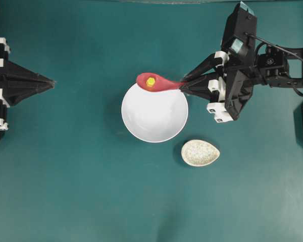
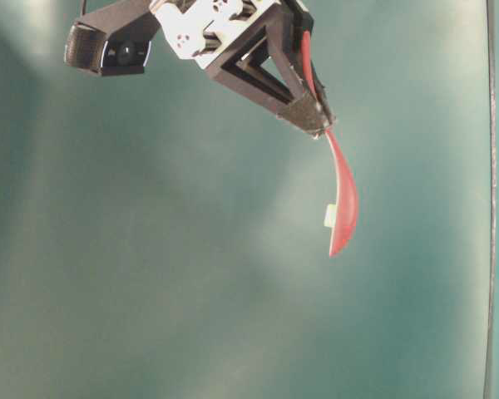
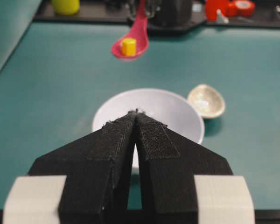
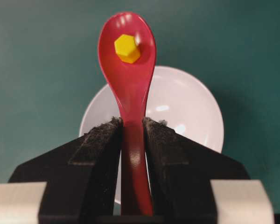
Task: Scoop the yellow hexagonal prism block from the bowl with a spoon using the right arm.
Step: 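Lift the spoon holding the yellow block up out of the bowl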
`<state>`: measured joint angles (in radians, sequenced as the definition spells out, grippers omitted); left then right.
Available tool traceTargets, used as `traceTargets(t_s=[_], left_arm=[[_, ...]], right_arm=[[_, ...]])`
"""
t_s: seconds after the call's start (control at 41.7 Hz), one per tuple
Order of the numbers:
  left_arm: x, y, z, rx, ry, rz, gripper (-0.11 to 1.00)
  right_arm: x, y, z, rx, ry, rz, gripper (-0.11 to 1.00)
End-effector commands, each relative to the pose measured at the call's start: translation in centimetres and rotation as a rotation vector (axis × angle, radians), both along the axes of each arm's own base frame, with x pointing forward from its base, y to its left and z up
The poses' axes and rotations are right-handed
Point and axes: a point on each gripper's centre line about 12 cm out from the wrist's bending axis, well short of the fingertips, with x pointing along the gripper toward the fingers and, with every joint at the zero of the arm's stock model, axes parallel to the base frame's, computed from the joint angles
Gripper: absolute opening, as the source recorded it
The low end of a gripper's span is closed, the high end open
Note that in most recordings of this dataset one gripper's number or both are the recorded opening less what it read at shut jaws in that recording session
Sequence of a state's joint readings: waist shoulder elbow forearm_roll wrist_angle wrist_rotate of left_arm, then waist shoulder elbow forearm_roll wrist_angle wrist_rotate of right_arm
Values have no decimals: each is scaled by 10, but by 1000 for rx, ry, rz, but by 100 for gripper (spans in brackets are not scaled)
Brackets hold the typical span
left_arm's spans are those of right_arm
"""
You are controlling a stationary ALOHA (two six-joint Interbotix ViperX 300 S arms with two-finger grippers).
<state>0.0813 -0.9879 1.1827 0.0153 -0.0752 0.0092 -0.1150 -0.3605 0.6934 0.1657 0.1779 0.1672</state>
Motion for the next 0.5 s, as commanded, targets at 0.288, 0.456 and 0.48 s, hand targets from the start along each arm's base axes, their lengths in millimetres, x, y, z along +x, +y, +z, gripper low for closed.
traceTargets(t_s=[0.288,0.456,0.48], left_arm=[[1,1,6,6,-15,2,0],[2,1,6,6,-16,2,0],[2,0,6,6,-18,1,0]], right_arm=[[-1,1,11,-4,-33,1,22],[-1,1,11,1,-32,-2,22],[-1,1,10,3,-31,-3,22]])
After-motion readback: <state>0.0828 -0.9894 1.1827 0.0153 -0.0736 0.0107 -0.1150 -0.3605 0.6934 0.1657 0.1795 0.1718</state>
